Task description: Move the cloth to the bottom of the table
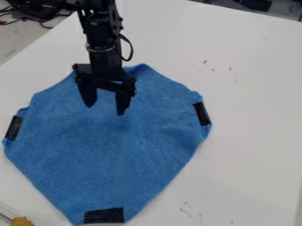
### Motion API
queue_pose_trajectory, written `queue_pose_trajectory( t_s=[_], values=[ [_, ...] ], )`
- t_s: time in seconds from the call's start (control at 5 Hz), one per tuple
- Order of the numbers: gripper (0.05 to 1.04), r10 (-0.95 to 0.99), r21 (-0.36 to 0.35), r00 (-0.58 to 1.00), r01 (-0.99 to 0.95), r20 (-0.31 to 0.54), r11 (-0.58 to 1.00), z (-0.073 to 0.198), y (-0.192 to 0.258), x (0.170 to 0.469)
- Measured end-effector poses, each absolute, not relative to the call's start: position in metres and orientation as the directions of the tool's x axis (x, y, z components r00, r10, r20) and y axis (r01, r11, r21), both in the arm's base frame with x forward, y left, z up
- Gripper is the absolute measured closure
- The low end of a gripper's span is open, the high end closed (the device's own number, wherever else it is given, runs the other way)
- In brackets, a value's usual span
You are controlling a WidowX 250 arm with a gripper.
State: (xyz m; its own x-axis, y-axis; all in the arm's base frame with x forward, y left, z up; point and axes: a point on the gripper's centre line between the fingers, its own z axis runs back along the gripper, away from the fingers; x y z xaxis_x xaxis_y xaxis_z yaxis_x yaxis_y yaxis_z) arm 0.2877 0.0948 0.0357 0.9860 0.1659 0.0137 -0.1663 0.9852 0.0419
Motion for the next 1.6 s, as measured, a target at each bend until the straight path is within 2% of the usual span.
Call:
queue_pose_trajectory(
  t_s=[0.2, 0.4, 0.8, 1.2, 1.6],
  values=[
    [0.083, 0.173, 0.038, 0.985, -0.172, -0.015, 0.984, 0.026, 0.093, 0.282],
    [0.083, 0.215, 0.043, 0.976, -0.213, -0.038, 0.976, 0.024, 0.090, 0.260],
    [0.083, 0.282, 0.055, 0.959, -0.280, -0.029, 0.958, 0.032, 0.100, 0.220],
    [0.085, 0.329, 0.008, 0.943, -0.329, -0.041, 0.944, 0.002, 0.087, 0.191],
    [0.085, 0.377, -0.016, 0.925, -0.376, 0.058, 0.926, -0.004, 0.069, 0.184]
  ],
)
